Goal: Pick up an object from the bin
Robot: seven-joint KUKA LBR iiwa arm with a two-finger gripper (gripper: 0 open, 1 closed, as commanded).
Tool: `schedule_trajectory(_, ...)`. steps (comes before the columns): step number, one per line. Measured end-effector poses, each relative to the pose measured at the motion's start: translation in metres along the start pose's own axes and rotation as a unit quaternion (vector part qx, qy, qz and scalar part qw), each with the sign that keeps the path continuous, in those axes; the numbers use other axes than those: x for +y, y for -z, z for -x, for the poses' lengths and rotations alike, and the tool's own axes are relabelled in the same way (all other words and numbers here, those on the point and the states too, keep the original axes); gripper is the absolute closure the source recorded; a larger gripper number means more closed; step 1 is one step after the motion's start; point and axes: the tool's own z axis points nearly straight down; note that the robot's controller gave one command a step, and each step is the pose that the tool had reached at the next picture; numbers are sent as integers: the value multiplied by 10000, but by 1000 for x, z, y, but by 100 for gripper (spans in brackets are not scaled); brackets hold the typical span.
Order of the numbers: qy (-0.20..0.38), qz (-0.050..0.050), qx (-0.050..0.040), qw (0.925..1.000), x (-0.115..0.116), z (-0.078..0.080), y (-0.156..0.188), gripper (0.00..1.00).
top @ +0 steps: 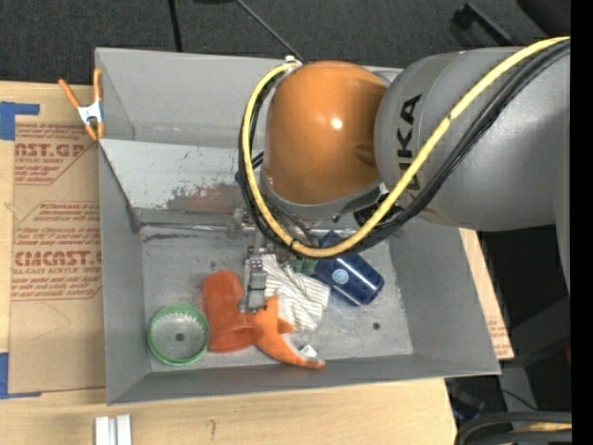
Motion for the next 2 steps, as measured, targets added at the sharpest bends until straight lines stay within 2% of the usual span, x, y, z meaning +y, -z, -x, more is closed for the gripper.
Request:
schedule_trajectory(1,69,10,-32,10000,-3,2,-51,0)
schedule_trajectory(2,166,7,-9,9999,-19,-1,-119,0)
